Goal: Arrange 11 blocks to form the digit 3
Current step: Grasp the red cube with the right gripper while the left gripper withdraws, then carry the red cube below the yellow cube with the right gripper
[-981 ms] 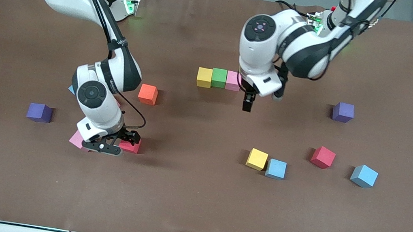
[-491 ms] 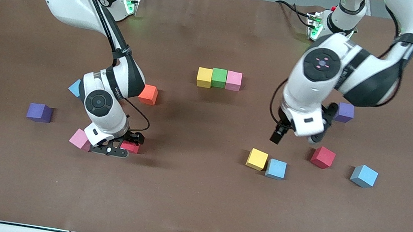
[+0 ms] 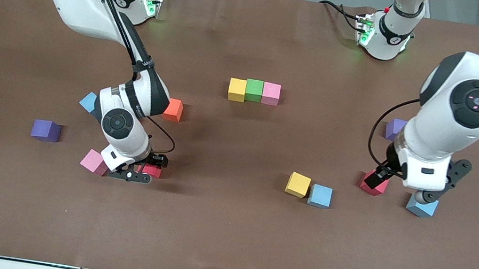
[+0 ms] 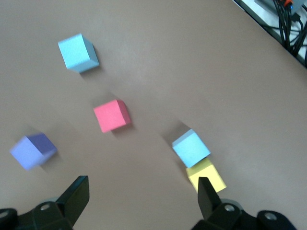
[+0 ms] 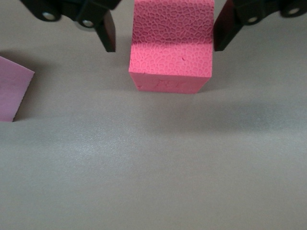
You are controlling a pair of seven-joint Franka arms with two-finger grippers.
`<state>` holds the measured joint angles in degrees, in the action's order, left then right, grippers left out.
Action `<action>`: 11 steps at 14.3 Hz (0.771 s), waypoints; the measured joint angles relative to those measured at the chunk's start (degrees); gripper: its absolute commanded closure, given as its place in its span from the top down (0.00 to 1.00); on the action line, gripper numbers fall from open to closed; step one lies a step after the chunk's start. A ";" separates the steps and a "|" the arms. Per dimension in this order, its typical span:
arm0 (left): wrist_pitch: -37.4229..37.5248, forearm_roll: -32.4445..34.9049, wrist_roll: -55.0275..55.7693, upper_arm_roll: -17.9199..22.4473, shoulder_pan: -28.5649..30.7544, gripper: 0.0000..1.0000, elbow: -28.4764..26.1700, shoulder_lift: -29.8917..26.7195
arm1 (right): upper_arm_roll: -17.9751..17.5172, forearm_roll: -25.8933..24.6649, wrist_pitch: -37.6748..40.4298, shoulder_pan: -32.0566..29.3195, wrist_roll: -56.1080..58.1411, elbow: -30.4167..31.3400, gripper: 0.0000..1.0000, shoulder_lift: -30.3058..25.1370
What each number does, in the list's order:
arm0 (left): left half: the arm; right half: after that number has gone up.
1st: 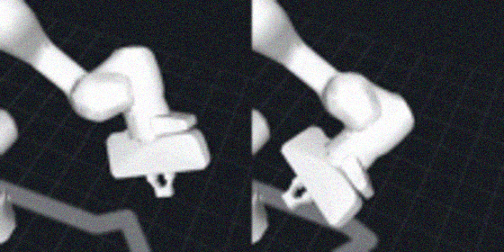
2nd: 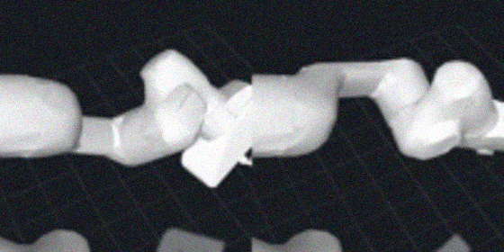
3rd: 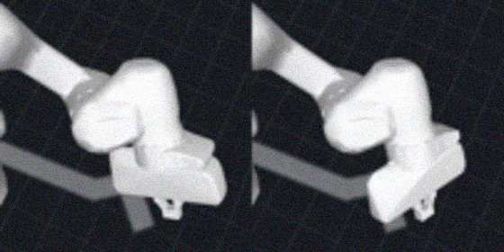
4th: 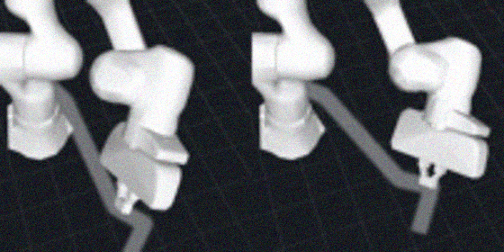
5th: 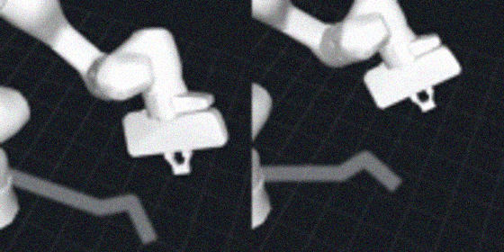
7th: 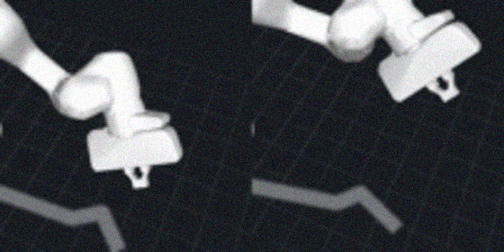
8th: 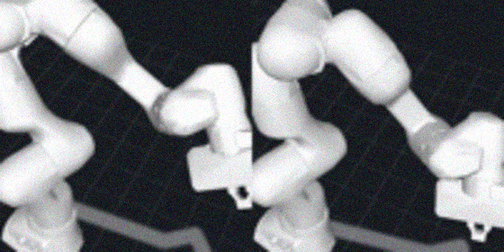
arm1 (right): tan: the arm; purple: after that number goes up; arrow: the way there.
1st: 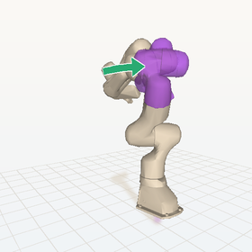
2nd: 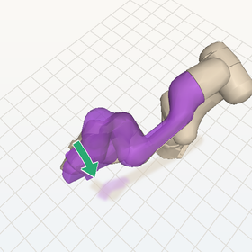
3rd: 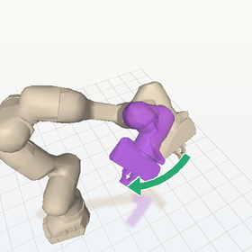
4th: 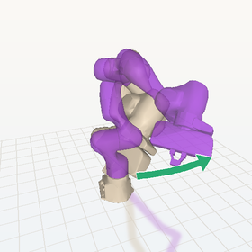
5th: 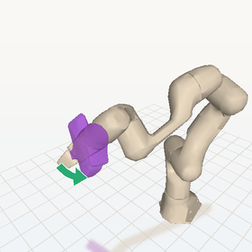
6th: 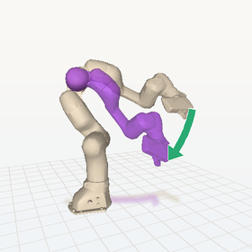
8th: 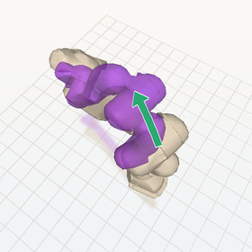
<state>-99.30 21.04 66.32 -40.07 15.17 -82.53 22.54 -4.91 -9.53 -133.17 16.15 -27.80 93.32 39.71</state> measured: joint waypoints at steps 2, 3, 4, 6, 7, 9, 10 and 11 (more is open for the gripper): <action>1.43 0.00 -6.38 0.73 -0.08 1.00 0.67 -0.99 | -0.11 0.00 -0.01 0.00 0.06 -0.12 0.66 0.29; 1.83 -0.14 -10.44 2.47 -0.91 1.00 0.84 -2.26 | -0.19 0.00 -0.01 0.00 0.08 -0.23 0.60 0.40; 2.82 -1.58 -14.66 5.49 -2.47 1.00 0.97 -3.98 | -0.27 0.00 -0.01 0.00 0.08 -0.40 0.56 0.50; 5.06 -8.61 -24.85 14.94 -7.16 1.00 1.05 -8.02 | -0.49 0.02 0.12 0.00 0.08 -0.84 0.51 0.58; 6.18 -11.58 -30.54 19.95 -9.30 1.00 1.05 -10.04 | -0.90 0.34 0.12 0.00 0.06 -0.98 0.44 0.64; 9.29 -14.14 -40.46 27.65 -12.22 1.00 1.04 -13.31 | -2.14 2.80 0.12 0.04 -0.04 -1.36 0.43 0.70; 10.75 -14.45 -45.07 30.45 -13.33 1.00 1.03 -14.63 | -2.67 4.83 0.22 0.11 -0.03 -1.53 0.42 0.70; 12.11 -14.50 -49.70 32.51 -14.19 1.00 1.01 -15.72 | -3.09 6.35 0.84 0.34 0.03 -1.73 0.42 0.70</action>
<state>-87.19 6.54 16.62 -7.56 0.99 -81.52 6.82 -8.00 -3.18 -132.33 16.49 -27.77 91.59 40.40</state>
